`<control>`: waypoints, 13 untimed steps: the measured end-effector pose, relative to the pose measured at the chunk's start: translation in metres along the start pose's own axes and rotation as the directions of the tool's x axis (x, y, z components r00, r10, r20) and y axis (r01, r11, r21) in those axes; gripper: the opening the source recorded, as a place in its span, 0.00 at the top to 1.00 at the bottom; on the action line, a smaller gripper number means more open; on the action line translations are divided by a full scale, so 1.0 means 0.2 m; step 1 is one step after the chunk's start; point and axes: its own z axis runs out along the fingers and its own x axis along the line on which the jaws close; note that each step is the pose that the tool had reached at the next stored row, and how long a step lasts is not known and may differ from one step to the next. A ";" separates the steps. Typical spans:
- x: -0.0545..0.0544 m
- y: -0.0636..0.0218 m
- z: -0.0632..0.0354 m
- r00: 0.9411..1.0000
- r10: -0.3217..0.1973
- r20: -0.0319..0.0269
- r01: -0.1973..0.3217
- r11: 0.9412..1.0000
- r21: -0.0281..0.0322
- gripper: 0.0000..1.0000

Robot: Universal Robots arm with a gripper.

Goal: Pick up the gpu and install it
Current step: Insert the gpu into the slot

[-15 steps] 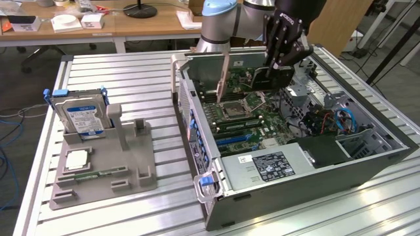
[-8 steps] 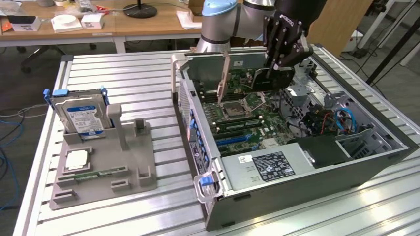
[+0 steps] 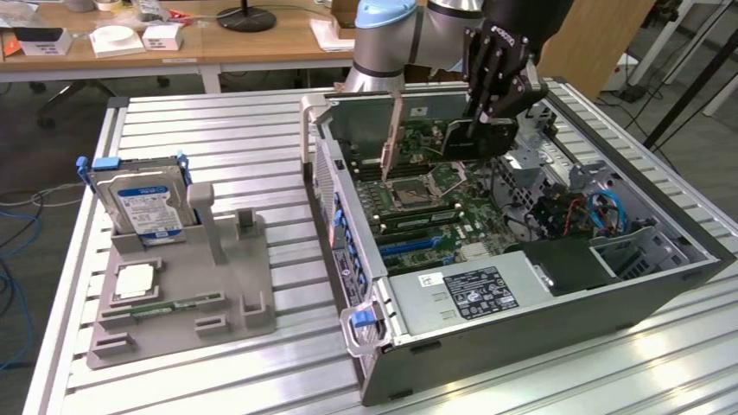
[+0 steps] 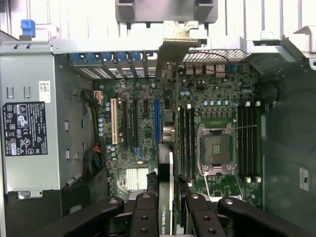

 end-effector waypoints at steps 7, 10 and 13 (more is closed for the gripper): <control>0.00 0.000 0.005 1.000 0.000 0.000 0.000 1.000 0.000 0.74; 0.00 0.000 0.012 1.000 0.000 0.000 0.000 1.000 0.001 0.74; 0.00 0.000 0.021 1.000 0.000 0.002 0.000 1.000 0.003 0.74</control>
